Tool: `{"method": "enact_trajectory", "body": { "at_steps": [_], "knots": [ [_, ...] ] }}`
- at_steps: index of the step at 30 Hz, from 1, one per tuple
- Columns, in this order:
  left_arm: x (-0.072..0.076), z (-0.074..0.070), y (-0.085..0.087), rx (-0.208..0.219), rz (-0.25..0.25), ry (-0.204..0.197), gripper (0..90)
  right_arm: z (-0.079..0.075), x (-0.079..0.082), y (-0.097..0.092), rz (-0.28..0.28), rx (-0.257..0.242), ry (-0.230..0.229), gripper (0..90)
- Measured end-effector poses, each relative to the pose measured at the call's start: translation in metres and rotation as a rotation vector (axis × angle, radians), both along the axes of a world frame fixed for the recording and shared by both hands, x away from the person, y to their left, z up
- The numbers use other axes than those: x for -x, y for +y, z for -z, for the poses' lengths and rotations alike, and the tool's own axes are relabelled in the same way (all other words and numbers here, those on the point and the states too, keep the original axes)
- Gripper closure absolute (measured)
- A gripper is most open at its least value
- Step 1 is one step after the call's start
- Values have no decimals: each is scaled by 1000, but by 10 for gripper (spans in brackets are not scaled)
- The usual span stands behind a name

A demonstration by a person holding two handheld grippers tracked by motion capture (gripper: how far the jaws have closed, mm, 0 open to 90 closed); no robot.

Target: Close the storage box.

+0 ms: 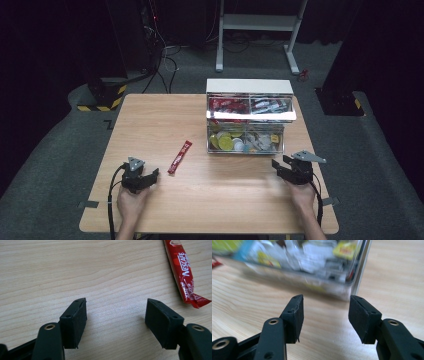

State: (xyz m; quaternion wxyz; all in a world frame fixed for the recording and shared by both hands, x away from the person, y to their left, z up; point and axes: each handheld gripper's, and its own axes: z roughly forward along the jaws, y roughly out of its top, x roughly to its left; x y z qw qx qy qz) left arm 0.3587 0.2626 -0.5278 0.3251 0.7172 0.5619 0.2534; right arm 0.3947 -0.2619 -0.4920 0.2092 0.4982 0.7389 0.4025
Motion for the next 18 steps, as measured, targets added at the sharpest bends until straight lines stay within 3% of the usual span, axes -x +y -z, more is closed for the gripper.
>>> {"method": "enact_trajectory", "body": {
  "at_steps": [5, 8, 12, 18],
  "knots": [
    [0, 0, 0, 0, -1, -1, 341, 20, -8, 5, 17, 93, 34, 463],
    [0, 0, 0, 0, -1, -2, 342, 30, -11, 7, 28, 123, 68, 458],
    [0, 0, 0, 0, 0, 1, 341, 30, -12, 9, 23, 150, 57, 432],
    [0, 0, 0, 1, 2, 3, 338, 30, -12, 9, 67, 147, 73, 321]
  ]
}}
